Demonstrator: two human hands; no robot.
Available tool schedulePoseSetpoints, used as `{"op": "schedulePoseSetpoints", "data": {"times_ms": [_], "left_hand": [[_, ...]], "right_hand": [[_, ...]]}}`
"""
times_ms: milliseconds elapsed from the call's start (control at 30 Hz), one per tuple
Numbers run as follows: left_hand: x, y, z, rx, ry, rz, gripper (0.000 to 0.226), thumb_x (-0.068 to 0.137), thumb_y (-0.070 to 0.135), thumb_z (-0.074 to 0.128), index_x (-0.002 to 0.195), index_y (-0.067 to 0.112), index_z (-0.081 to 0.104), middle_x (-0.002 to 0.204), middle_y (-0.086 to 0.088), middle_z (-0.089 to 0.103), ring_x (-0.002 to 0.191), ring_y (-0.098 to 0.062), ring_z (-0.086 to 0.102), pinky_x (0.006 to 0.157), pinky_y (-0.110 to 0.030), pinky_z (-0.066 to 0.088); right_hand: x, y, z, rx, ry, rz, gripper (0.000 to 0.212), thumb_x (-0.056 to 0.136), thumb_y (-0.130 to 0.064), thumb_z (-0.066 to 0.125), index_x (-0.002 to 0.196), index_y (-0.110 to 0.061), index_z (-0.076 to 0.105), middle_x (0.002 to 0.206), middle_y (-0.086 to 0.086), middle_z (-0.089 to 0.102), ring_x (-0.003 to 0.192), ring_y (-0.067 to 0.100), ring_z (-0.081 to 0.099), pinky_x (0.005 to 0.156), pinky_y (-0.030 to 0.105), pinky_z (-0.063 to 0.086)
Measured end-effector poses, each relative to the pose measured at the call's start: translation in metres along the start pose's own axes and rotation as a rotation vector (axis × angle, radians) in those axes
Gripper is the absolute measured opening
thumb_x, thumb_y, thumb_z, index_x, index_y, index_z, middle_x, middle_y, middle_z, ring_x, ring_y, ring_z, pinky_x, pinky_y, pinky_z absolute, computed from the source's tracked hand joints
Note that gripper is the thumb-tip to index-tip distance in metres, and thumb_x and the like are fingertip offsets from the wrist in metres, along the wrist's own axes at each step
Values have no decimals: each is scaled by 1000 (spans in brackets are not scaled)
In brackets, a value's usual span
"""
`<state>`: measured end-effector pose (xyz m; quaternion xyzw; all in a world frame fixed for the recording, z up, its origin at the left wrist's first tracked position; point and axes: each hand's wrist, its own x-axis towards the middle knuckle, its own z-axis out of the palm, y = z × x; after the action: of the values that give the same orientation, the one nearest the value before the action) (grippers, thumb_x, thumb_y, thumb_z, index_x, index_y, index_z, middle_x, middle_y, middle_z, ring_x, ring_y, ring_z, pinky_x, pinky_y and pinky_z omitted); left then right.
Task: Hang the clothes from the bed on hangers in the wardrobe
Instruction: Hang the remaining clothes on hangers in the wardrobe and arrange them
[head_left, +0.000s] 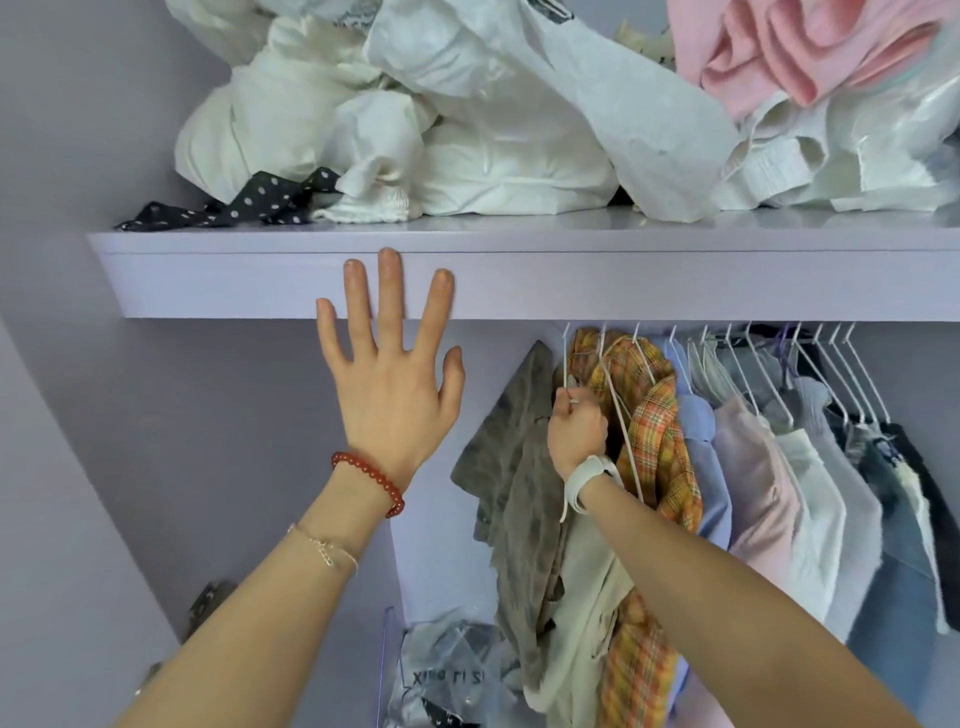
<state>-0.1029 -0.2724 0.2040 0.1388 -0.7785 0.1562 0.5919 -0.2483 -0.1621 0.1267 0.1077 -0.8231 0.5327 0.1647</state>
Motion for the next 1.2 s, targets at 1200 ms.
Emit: {"op": "schedulePoseSetpoints", "data": {"times_ms": [1200], "left_hand": [[-276,275,-182,-1022,-1099,485,52,76,29,35,115,7,61,122,-18,58,112,-37,56,87,-61,42]], "right_hand": [[-420,179,-355,-788,272,410,46,83,-25,34,114,-2,60,114,19,63,104,40,59,84,53,47]]}}
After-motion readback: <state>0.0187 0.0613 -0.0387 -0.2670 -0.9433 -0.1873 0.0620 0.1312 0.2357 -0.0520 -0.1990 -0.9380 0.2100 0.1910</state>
